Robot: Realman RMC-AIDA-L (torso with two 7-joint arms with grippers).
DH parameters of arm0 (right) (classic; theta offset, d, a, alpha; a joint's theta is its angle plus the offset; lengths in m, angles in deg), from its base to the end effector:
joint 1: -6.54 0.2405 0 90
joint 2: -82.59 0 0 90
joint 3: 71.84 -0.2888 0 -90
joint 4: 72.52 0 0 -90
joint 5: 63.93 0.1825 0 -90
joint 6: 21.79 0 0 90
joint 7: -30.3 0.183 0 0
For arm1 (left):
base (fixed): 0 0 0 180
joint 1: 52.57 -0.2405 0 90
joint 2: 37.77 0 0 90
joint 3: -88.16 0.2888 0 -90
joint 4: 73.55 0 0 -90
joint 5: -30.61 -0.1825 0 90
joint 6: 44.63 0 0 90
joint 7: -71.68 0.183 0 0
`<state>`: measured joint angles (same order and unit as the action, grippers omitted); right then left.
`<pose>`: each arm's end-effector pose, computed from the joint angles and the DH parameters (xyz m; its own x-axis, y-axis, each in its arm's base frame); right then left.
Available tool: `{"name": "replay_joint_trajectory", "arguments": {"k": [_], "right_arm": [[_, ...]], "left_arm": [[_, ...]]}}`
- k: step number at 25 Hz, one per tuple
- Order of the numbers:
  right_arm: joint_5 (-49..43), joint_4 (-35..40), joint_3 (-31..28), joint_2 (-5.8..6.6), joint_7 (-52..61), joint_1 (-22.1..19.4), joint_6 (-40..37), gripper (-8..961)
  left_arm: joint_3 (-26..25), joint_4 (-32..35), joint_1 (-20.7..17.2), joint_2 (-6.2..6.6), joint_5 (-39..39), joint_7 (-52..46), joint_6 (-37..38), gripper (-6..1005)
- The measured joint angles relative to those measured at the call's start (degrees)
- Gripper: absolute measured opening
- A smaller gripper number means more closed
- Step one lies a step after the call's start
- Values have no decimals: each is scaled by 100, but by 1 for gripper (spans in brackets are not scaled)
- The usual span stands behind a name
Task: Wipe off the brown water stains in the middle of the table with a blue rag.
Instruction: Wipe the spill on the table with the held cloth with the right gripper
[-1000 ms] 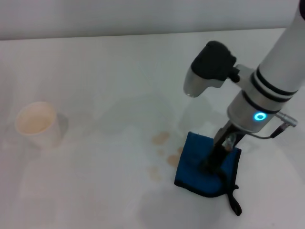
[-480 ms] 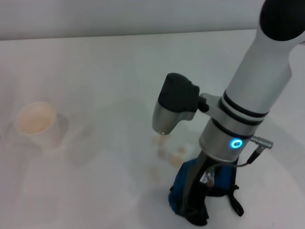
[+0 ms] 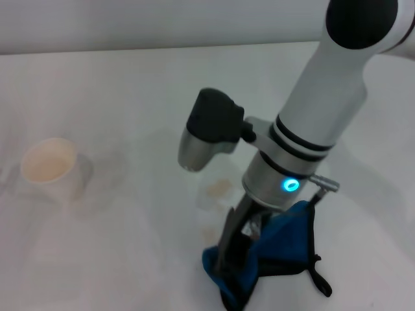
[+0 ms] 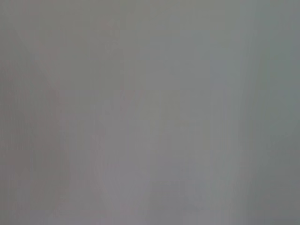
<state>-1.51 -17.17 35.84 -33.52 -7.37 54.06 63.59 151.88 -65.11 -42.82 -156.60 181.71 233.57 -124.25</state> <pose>0.1851 0.2906 -0.1360 0.7985 -0.4000 0.4499 -0.4816 -0.8728 0.0787 -0.3808 0.2751 0.0140 0.7322 -0.0656 0.6779 0.6661 -0.1386 -0.7329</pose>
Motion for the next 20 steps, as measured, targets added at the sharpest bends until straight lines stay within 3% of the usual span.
{"name": "replay_joint_trajectory", "arguments": {"k": [8,20], "right_arm": [[-24,-630,3,10,-21,384,-864,46],[-307,-1048,-54,35,18,578,-2018,45]], "left_arm": [[-1,3,0,0,1,0,-42,877],[-1,6,38,-23,7,0,-64,877]]}}
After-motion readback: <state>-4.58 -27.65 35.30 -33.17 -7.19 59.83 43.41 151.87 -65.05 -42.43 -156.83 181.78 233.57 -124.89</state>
